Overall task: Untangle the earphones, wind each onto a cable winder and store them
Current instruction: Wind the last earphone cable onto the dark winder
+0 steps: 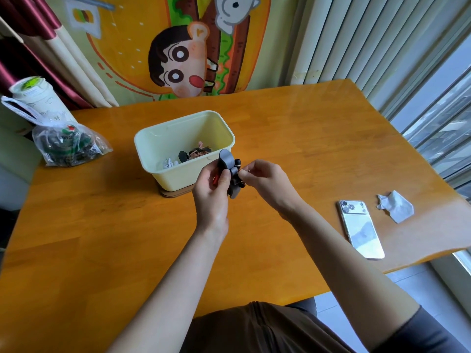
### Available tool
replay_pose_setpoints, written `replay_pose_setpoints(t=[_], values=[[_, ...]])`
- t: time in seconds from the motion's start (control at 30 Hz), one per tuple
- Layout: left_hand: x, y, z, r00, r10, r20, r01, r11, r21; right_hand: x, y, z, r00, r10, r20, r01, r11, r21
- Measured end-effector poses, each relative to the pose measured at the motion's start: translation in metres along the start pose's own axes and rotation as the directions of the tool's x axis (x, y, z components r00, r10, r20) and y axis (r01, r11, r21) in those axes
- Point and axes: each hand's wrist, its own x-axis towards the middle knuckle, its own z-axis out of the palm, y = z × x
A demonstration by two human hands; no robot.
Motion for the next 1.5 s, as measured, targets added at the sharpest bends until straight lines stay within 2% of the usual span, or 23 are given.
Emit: replay_pose_setpoints(t=[0.1,0.17,0.33,0.43,0.73,0.9,0.97,1.07,1.2,1.3,1.4,1.5], values=[[0.000,0.002,-0.002,0.998,0.003,0.058,-0.004,1.000,0.011,0.002,0.001,-0.007,0.991,0.063,0.121,-0.088,0.974,0.209],[0.001,0.003,-0.003,0.995,0.006,0.097,-0.008,1.000,0.014,0.002,0.000,-0.009,0.987,0.075,0.140,-0.109,0.961,0.255],[0.004,0.007,-0.004,0.989,-0.006,0.146,0.010,1.000,-0.027,0.000,0.000,0.004,0.997,-0.007,-0.074,0.018,0.989,0.149],[0.002,0.009,-0.003,0.988,-0.038,0.149,0.041,0.999,-0.019,-0.003,-0.001,0.007,0.991,-0.062,-0.121,0.074,0.993,0.094],[0.000,0.009,-0.007,0.968,-0.174,0.180,0.195,0.975,-0.107,-0.003,-0.006,-0.004,0.987,0.091,0.136,-0.133,0.929,0.345],[-0.003,0.003,-0.010,0.965,-0.195,0.178,0.223,0.963,-0.154,-0.002,0.000,0.000,0.971,0.146,0.191,-0.213,0.889,0.404],[-0.003,0.001,-0.011,0.966,-0.196,0.168,0.222,0.963,-0.155,-0.004,0.005,0.004,0.976,0.142,0.166,-0.198,0.893,0.405],[0.000,0.000,-0.012,0.972,-0.164,0.170,0.187,0.973,-0.132,-0.005,0.012,0.011,0.995,0.087,0.049,-0.099,0.924,0.370],[0.000,-0.003,-0.016,0.970,-0.172,0.173,0.192,0.976,-0.106,-0.005,0.015,0.018,0.989,-0.022,-0.148,0.046,0.986,0.161],[0.000,-0.003,-0.015,0.971,-0.182,0.153,0.205,0.968,-0.146,-0.009,0.015,0.021,0.975,-0.107,-0.195,0.125,0.989,0.083],[0.000,-0.002,-0.012,0.974,-0.165,0.158,0.191,0.968,-0.165,-0.010,0.016,0.022,0.973,-0.107,-0.206,0.127,0.988,0.086],[-0.002,0.001,-0.011,0.977,-0.130,0.170,0.155,0.978,-0.138,-0.009,0.014,0.021,0.979,-0.031,-0.203,0.060,0.989,0.138]])
